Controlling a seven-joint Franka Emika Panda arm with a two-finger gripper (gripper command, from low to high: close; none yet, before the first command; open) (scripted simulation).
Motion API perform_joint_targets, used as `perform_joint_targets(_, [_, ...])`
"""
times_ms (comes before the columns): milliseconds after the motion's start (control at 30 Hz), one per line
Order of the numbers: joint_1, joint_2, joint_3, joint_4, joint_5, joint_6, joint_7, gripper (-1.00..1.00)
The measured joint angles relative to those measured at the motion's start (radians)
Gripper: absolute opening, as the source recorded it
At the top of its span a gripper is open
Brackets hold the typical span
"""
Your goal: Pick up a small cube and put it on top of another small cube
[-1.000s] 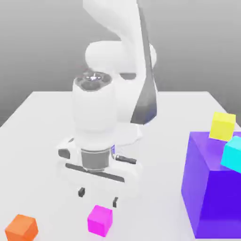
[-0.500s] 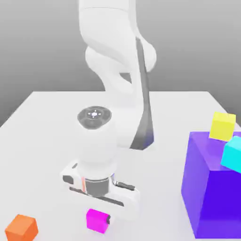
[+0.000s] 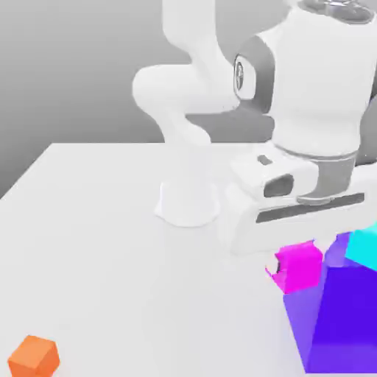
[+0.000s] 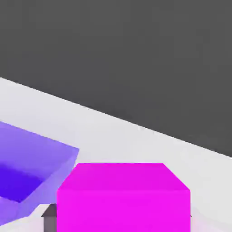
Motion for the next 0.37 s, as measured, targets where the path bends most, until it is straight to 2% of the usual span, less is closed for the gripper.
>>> perform_joint_targets(100, [0.074,-0.052,0.031,0.083,0.018,-0.134,-0.116,-1.00])
perform_joint_targets(167, [0.085,-0.047,0.036,0.076,0.017,-0.122,-0.144,-1.00])
perform_joint_targets(233, [0.087,-0.020,0.037,0.033,0.009,-0.054,-0.146,-1.00])
perform_joint_targets(267, [0.088,-0.011,0.037,0.018,0.007,-0.030,-0.145,1.00])
perform_joint_targets(367, [0.087,-0.011,0.037,0.018,0.007,-0.030,-0.145,1.00])
